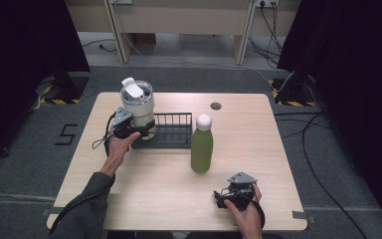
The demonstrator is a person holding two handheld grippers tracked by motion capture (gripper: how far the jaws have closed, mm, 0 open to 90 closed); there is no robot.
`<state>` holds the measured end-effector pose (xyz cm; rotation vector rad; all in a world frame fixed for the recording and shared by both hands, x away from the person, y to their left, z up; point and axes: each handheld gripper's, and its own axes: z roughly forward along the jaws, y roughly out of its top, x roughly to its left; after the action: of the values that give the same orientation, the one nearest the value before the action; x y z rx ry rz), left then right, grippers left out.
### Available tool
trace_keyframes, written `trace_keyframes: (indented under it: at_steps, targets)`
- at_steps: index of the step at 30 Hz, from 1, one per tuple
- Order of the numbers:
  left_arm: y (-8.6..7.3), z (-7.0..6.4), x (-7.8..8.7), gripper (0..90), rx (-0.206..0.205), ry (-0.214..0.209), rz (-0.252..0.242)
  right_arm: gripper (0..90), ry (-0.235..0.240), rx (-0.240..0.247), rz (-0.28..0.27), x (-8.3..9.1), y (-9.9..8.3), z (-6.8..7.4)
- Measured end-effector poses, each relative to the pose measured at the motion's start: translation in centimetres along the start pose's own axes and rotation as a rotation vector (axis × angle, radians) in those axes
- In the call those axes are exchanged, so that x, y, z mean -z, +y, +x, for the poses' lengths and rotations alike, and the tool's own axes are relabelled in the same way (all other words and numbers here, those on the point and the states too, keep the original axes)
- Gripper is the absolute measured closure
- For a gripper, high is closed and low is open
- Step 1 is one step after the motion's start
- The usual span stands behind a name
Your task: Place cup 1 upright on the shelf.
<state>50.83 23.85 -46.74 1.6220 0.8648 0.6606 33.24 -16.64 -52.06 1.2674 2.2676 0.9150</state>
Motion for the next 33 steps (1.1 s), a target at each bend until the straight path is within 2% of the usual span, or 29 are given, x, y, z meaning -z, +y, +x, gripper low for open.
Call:
trace_keyframes:
  at_steps: [1, 2, 3, 4, 7, 8, 9, 10, 11, 15, 20, 33]
  targets:
    - [0.03, -0.08, -0.01, 10.9, -0.012, -0.001, 0.006, 1.0, 0.0, 0.0, 0.0, 0.0, 0.0, 0.0]
    - [0.02, -0.29, -0.17, 10.8, 0.015, -0.001, -0.015, 1.0, 0.0, 0.0, 0.0, 0.0, 0.0, 0.0]
    - [0.02, -0.29, -0.17, 10.8, 0.015, -0.001, -0.015, 1.0, 0.0, 0.0, 0.0, 0.0, 0.0, 0.0]
    - [0.04, -0.08, 0.0, 10.8, -0.007, 0.001, 0.006, 1.0, 0.0, 0.0, 0.0, 0.0, 0.0, 0.0]
    - [-0.07, -0.12, 0.06, 10.5, -0.003, 0.002, -0.002, 1.0, 0.0, -0.001, 0.0, 0.0, 0.0, 0.0]
    - [-0.12, -0.32, -0.08, 10.5, 0.023, 0.002, -0.026, 1.0, 0.0, -0.001, 0.0, 0.0, 0.0, 0.0]
    - [-0.15, -0.33, -0.09, 10.4, 0.031, 0.0, -0.031, 1.0, 0.0, -0.001, 0.0, 0.0, 0.0, 0.0]
    - [-0.11, -0.12, 0.06, 10.0, 0.015, -0.002, -0.011, 1.0, 0.001, -0.001, 0.0, 0.0, 0.0, -0.01]
    - [-0.05, -0.31, -0.07, 9.2, 0.051, -0.005, -0.037, 1.0, 0.0, -0.001, 0.0, 0.0, 0.0, 0.0]
    - [-0.08, -0.31, 0.01, 9.5, 0.039, -0.005, -0.034, 1.0, 0.0, -0.001, 0.0, 0.0, 0.0, 0.0]
    - [-0.13, -0.3, 0.15, 9.8, 0.052, -0.008, -0.041, 1.0, 0.0, -0.001, 0.0, 0.0, 0.0, 0.0]
    - [-0.14, -0.15, 0.39, 9.8, 0.047, -0.02, -0.037, 1.0, 0.0, -0.001, 0.0, 0.0, 0.0, -0.01]
